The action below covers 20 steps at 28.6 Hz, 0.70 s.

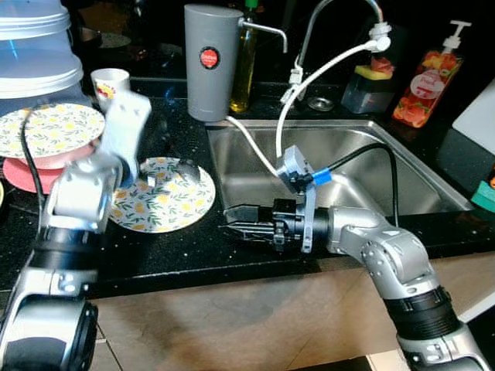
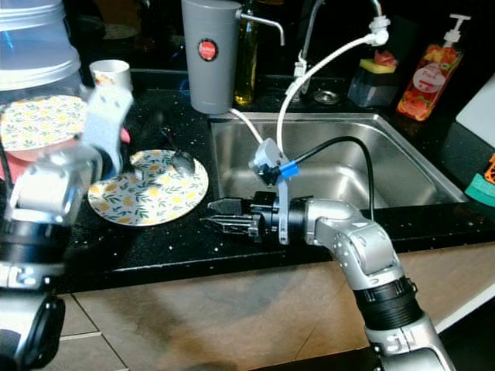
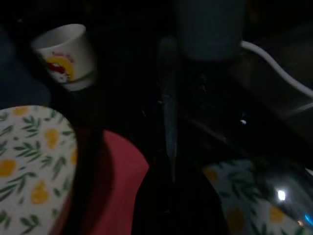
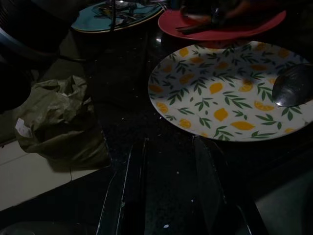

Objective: Kitchen organization

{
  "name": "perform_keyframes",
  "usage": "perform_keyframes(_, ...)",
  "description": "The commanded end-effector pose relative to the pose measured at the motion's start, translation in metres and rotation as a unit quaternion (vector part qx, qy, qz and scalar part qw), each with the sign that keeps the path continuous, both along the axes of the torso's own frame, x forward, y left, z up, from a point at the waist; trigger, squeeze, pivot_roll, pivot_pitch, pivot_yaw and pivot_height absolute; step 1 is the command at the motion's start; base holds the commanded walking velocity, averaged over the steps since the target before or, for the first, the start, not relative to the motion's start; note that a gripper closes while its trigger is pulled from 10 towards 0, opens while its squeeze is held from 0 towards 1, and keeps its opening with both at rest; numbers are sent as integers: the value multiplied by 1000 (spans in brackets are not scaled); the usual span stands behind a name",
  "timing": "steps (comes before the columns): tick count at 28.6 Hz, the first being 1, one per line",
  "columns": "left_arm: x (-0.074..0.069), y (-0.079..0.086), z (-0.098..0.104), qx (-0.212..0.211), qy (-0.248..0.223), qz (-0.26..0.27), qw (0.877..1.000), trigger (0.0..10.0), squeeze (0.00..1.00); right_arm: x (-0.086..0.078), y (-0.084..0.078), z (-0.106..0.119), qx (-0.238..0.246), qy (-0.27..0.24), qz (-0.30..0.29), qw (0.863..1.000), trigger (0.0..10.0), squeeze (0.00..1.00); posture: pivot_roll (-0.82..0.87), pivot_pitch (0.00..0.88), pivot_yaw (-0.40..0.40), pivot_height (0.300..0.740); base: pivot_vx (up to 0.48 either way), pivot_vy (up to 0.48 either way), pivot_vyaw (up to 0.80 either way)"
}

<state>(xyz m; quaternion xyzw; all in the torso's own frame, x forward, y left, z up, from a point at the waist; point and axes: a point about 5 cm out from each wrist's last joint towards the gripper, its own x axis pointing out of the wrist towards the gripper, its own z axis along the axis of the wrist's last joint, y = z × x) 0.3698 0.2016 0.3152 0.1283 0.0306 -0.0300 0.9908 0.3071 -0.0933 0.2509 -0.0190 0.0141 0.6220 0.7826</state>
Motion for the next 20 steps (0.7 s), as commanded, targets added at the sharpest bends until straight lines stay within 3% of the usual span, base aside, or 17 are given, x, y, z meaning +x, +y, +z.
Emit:
perform_keyframes(1, -1, -8, 9, -15, -24, -17, 999, 0, 0, 0, 0, 4, 8, -3, 1, 1000, 10000, 0, -31, 110, -76, 740, 0, 0, 0)
perform_keyframes(3, -1, -9, 13, -25, -37, -24, 999, 0, 0, 0, 0, 4, 9, -3, 1, 1000, 10000, 0, -31, 110, -76, 740, 0, 0, 0)
perform_keyframes(5, -4, -22, 20, -77, -56, -74, 993, 0, 0, 1, -1, 4, 11, -5, -3, 1000, 10000, 0, -29, 105, -76, 740, 0, 0, 0)
perform_keyframes(6, -8, -36, 25, -124, -67, -129, 981, 0, 0, 2, -1, 5, 13, -11, -11, 1000, 10000, 0, -28, 99, -75, 740, 0, 0, 0)
perform_keyframes(7, -10, -41, 26, -143, -73, -154, 975, 0, 0, 4, -1, 5, 16, -13, -18, 1000, 10000, 0, -29, 97, -75, 740, 0, 0, 0)
perform_keyframes(10, -14, -50, 27, -178, -82, -188, 962, 0, 0, 7, -2, 7, 24, -22, -38, 999, 10000, 0, -29, 95, -74, 740, 0, 0, 0)
perform_keyframes(12, -18, -59, 26, -209, -94, -224, 947, 0, 0, 14, -2, 13, 49, -33, -79, 995, 10000, 0, -29, 89, -73, 740, 0, 0, 0)
perform_keyframes(13, -18, -59, 26, -209, -94, -224, 947, 0, 0, 14, -2, 13, 49, -33, -79, 995, 10000, 0, -29, 89, -73, 740, 0, 0, 0)
perform_keyframes(15, -28, -69, 27, -270, -108, -295, 910, 0, 0, 26, -5, 24, 95, -45, -152, 983, 10000, 0, -31, 84, -73, 740, 0, 0, 0)
perform_keyframes(16, -39, -78, 21, -319, -90, -366, 870, 0, 0, 36, -8, 34, 149, -34, -209, 966, 10000, 0, -35, 81, -71, 740, 0, 0, 0)
perform_keyframes(17, -39, -78, 21, -319, -90, -366, 870, 0, 0, 36, -8, 34, 149, -34, -209, 966, 10000, 0, -35, 81, -71, 740, 0, 0, 0)
perform_keyframes(18, -43, -79, 18, -331, -84, -380, 860, 0, 0, 37, -8, 37, 169, -27, -220, 960, 10000, 380, -36, 78, -70, 740, 0, 0, 0)
perform_keyframes(19, -46, -78, 15, -348, -82, -393, 847, 0, 0, 39, -9, 40, 200, -11, -231, 952, 10000, 1000, -37, 77, -69, 740, 0, 0, 0)
perform_keyframes(20, -48, -75, 13, -357, -83, -397, 842, 0, 0, 39, -10, 42, 231, 7, -229, 946, 10000, 1000, -37, 76, -69, 740, 0, 0, 0)
